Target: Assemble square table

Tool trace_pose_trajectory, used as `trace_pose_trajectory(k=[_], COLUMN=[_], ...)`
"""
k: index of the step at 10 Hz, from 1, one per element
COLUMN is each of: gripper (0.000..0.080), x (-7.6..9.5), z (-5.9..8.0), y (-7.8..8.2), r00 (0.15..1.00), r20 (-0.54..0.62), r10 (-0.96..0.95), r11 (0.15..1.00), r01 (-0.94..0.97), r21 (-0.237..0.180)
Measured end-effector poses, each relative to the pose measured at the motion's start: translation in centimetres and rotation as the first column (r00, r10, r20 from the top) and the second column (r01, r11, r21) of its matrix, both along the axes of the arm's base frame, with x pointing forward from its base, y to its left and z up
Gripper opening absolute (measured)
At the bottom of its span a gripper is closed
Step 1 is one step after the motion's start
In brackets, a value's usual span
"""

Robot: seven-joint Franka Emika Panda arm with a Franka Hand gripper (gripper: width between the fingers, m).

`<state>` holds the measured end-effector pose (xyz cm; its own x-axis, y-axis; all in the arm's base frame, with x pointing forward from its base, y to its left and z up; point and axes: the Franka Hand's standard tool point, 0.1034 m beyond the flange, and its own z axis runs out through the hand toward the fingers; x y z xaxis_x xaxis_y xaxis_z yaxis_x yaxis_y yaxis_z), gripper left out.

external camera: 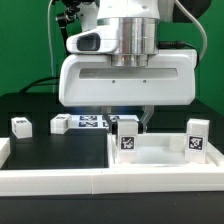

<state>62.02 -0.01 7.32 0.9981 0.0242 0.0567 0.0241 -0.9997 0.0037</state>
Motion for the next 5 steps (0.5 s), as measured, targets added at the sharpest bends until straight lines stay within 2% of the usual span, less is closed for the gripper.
trace_pose_trajectory(k=[3,5], gripper=[0.0290,0.0290], x=[-0.01,-0.18], z=[-0.01,-0.05], y=[-0.15,-0.07], r00=[0.980,0.911], r20=[-0.001,-0.008], r10=[-0.201,-0.412], r11=[0.979,0.911], r01=[0.201,0.412], r21=[0.018,0.031])
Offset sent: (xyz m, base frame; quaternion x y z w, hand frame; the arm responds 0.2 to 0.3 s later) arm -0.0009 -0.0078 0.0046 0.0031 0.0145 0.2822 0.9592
